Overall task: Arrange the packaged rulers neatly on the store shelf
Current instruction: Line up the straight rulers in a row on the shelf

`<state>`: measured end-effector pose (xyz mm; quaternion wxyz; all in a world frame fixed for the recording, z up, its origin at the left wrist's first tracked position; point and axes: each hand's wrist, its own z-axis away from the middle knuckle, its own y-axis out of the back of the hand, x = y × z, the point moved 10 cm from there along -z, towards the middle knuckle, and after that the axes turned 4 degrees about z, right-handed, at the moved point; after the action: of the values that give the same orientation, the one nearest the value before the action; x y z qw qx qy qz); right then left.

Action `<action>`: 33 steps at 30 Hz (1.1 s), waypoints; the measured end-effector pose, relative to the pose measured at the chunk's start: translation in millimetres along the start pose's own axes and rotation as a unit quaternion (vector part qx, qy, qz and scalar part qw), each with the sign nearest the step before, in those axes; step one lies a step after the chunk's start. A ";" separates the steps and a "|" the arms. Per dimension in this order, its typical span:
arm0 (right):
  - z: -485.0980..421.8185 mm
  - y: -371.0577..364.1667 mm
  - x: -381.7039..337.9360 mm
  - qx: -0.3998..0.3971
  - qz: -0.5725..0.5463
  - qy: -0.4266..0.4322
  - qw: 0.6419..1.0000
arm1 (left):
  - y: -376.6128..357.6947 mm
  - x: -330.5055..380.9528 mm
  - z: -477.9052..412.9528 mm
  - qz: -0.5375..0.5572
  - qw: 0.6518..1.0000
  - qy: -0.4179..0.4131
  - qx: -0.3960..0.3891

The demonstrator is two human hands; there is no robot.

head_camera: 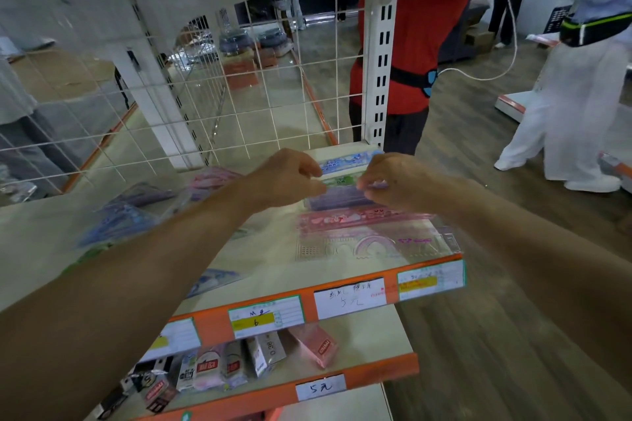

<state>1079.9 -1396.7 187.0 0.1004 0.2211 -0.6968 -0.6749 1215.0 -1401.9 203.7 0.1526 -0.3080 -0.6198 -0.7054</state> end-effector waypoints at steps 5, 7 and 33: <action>-0.4 4.4 -0.7 -0.008 0.003 -0.014 1.000 | -15.8 8.4 3.3 -0.069 0.997 -0.023 -0.037; 5.0 16.0 -4.4 0.006 -0.001 -0.014 1.000 | -15.2 13.7 8.4 -0.069 0.996 -0.041 -0.035; 122.0 -18.8 54.3 -0.097 -0.179 -0.354 0.913 | -49.6 -0.5 76.4 -0.179 0.970 -0.090 -0.138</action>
<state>981.8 -1311.3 151.6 -0.2543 0.0783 -0.5663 -0.7800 1204.4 -1318.8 167.9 -0.0768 -0.2721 -0.5728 -0.7694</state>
